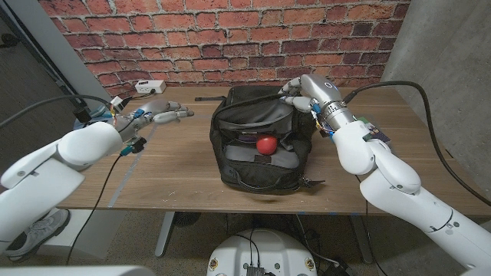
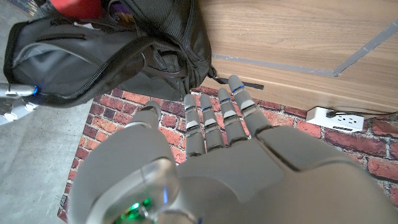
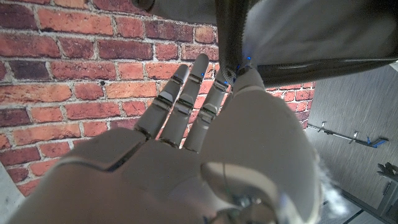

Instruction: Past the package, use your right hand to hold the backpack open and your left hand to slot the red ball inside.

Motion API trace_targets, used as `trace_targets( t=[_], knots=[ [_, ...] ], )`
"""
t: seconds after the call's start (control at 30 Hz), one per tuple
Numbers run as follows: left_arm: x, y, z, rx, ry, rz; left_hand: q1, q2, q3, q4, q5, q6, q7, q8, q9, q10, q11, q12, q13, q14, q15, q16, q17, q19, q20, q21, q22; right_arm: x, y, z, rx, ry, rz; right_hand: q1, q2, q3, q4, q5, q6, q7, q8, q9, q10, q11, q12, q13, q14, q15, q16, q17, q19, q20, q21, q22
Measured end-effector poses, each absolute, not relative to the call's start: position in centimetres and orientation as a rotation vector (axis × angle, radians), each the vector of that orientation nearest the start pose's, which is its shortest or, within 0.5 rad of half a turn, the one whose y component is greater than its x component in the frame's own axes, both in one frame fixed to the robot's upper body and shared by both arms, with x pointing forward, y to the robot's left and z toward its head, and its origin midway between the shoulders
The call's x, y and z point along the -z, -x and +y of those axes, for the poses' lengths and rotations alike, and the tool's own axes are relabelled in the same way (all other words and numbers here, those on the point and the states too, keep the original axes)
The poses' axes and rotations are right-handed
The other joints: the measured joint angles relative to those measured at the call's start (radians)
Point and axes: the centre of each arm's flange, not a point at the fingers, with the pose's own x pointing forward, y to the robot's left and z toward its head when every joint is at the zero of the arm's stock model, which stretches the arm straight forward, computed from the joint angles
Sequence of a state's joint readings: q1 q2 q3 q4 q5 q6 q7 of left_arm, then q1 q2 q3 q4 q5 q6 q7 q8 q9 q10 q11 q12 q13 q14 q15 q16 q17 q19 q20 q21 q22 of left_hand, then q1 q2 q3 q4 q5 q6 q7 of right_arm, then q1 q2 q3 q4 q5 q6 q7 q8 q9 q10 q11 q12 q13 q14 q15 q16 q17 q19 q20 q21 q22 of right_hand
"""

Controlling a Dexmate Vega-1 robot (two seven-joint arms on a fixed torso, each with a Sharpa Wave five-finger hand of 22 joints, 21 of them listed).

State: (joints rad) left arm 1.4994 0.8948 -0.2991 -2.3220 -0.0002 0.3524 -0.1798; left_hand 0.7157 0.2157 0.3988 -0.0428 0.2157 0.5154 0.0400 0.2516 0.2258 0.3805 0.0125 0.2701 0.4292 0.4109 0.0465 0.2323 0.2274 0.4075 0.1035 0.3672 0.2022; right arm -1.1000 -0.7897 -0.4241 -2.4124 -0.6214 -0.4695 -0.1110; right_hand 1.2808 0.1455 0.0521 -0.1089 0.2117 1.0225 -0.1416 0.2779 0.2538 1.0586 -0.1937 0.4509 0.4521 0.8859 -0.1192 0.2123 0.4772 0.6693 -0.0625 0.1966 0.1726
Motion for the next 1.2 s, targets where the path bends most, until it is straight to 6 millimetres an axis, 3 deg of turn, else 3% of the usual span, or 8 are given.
trace_targets(
  t=[0.37, 0.73, 0.87, 1.2],
  knots=[
    [-4.9, -44.2, 33.8, 0.015, -0.924, -0.545, 0.0, 0.0, 0.007, -0.007, 0.008, 0.019, 0.001, 0.004, 0.005, 0.0, 0.0, 0.0, 0.005, 0.0, 0.0, 0.0, 0.0, 0.0, 0.0, 0.0, 0.0, -6.2, -42.5, -16.4, 0.11, 1.16, -0.871, -0.034, 0.01, -0.005, 0.012, -0.005, -0.034, 0.007, -0.016, 0.004, -0.038, 0.006, -0.018, -0.007, -0.034, 0.013, -0.013, -0.006, 0.0, 0.0, 0.0, 0.0],
    [-5.2, -46.0, 33.8, -0.006, -0.855, -0.625, 0.0, 0.0, 0.022, -0.014, 0.008, 0.025, -0.004, 0.008, 0.005, 0.004, -0.004, 0.0, 0.005, 0.0, 0.0, -0.008, -0.005, 0.0, 0.0, 0.0, 0.0, -5.5, -43.4, -16.6, -0.043, 1.101, -0.767, -0.057, 0.018, -0.002, 0.017, -0.008, -0.073, 0.024, -0.031, 0.006, -0.09, 0.036, -0.047, -0.023, -0.083, 0.026, -0.02, -0.014, -0.018, 0.003, -0.008, -0.005],
    [-5.4, -46.5, 33.8, -0.014, -0.825, -0.66, 0.0, 0.0, 0.025, -0.017, 0.008, 0.035, -0.001, 0.008, 0.009, 0.004, -0.004, 0.0, 0.004, 0.004, -0.004, -0.008, -0.005, 0.0, 0.0, 0.0, -0.002, -5.7, -43.4, -16.7, -0.082, 1.093, -0.743, -0.066, 0.011, -0.002, 0.017, -0.008, -0.09, 0.025, -0.039, 0.01, -0.126, 0.058, -0.066, -0.03, -0.104, 0.031, -0.02, -0.017, -0.022, 0.0, -0.008, -0.005],
    [-5.7, -48.6, 34.2, -0.011, -0.783, -0.675, 0.0, 0.0, 0.03, -0.022, 0.014, 0.038, -0.004, 0.008, 0.009, 0.004, -0.004, 0.0, 0.004, 0.006, -0.006, -0.008, -0.004, 0.0, 0.0, 0.0, -0.002, -5.5, -43.7, -16.6, -0.205, 1.055, -0.636, -0.094, 0.005, -0.009, 0.029, -0.012, -0.141, 0.031, -0.06, 0.013, -0.194, 0.072, -0.103, -0.043, -0.165, 0.046, -0.024, -0.023, -0.04, 0.0, -0.008, -0.005]
  ],
)
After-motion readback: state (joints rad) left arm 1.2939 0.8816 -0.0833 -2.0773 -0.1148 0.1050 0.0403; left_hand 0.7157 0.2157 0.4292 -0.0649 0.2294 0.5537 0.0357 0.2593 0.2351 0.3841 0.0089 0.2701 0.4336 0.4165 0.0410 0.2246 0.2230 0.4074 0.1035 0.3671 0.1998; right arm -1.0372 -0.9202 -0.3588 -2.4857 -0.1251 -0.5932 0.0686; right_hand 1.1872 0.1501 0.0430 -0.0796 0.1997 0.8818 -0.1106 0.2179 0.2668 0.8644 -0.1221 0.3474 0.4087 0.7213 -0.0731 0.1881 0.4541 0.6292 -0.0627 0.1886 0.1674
